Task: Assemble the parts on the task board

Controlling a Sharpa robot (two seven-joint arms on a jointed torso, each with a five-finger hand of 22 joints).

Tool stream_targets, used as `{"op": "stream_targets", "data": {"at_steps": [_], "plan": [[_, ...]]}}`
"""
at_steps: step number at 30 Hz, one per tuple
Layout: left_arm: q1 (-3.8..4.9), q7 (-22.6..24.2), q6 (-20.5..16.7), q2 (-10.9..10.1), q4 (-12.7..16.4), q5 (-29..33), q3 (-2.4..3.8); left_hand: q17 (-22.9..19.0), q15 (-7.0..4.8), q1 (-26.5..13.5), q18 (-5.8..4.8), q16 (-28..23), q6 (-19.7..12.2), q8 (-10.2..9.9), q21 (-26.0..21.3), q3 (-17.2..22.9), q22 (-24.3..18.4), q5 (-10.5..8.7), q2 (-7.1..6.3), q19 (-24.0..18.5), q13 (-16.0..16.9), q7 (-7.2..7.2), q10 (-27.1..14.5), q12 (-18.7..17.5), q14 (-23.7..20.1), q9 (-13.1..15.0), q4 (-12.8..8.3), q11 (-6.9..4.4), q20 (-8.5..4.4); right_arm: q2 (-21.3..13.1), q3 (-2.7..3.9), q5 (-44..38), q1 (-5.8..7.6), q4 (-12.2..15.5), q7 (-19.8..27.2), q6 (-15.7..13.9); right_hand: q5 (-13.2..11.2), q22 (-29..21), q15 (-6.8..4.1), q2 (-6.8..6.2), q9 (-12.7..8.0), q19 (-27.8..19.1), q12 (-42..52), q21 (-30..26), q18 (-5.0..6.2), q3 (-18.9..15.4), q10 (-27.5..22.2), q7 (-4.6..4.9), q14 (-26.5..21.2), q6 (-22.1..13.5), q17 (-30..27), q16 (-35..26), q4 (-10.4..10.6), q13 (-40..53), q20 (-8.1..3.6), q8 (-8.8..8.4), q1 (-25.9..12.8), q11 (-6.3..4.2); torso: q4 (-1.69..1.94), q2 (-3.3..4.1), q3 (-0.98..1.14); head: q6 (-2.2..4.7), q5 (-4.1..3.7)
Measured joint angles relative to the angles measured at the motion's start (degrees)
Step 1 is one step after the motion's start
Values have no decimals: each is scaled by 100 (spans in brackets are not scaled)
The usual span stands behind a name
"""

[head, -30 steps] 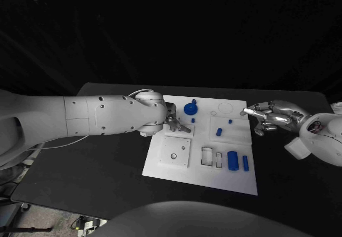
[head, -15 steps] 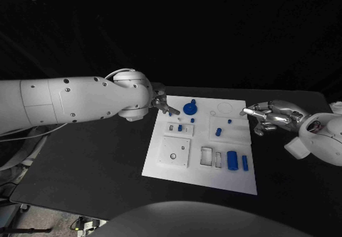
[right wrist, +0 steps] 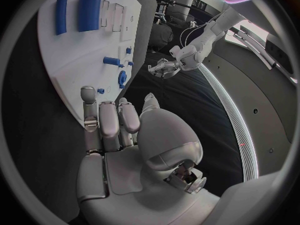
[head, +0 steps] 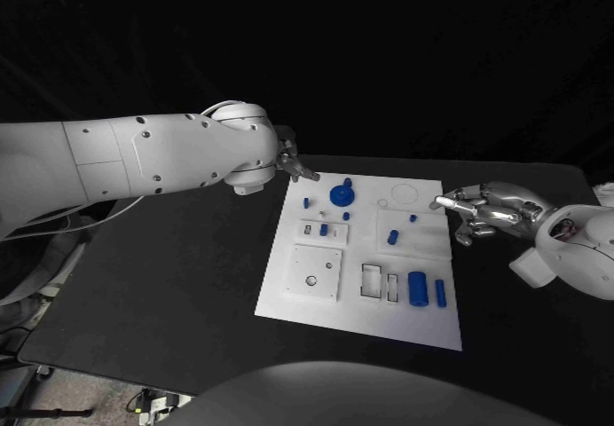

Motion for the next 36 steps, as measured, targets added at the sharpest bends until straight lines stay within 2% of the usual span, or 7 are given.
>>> {"op": "stream_targets", "data": {"at_steps": [4,7,17,24,30,36], "plan": [[-142,0,29,216,-320,0,-3,0,0,52,0,0,0,22,25,-13,0,64,52,0,0,0,0,0,0,12,13,0,0,-10,0,4,0,4,3,5,10,0,0,0,0,0,0,0,0,0,0,6,0,-6,0,0,0,0,0,0,0,0,1,7,-5,0,-14],[-206,0,52,360,-534,-4,-3,-1,0,52,0,0,0,22,25,-13,0,64,52,0,0,0,0,0,0,12,13,0,0,-14,0,6,-2,6,3,10,10,0,0,0,0,0,0,0,0,0,0,6,0,-6,0,0,0,0,0,0,0,0,3,8,-7,0,-20],[-297,0,110,647,-1010,-36,0,-1,0,52,1,0,0,47,23,-12,0,64,52,0,0,0,0,0,0,16,13,0,0,10,0,14,-2,-3,3,33,14,2,0,0,-5,0,0,0,-1,0,0,6,0,-6,-1,0,0,0,0,0,0,0,7,-2,-5,0,4],[-347,0,175,743,-1151,-61,2,-2,0,129,0,0,0,82,23,-27,-1,145,68,0,0,0,0,0,0,38,-4,0,0,19,0,22,-2,-9,3,51,35,4,0,0,-5,0,0,0,-1,0,0,6,0,-6,-1,0,0,0,0,0,0,0,11,-3,-4,0,18],[-482,0,255,838,-1246,-61,2,-2,0,196,0,0,0,82,23,-52,-1,254,90,0,0,0,0,0,0,51,2,0,0,16,2,28,-3,-10,4,62,66,4,0,0,-4,0,0,-27,0,0,0,6,0,-6,-1,0,0,-8,0,0,0,0,10,-3,-7,0,24],[-580,0,299,904,-1342,-53,1,-2,0,219,0,0,0,82,23,-58,-1,293,113,0,0,0,0,0,0,58,-5,0,0,3,1,32,-3,-2,4,68,66,3,0,0,-4,0,0,-27,-1,0,0,6,0,-6,-2,0,0,-8,0,0,0,0,7,4,-10,0,5]]}}
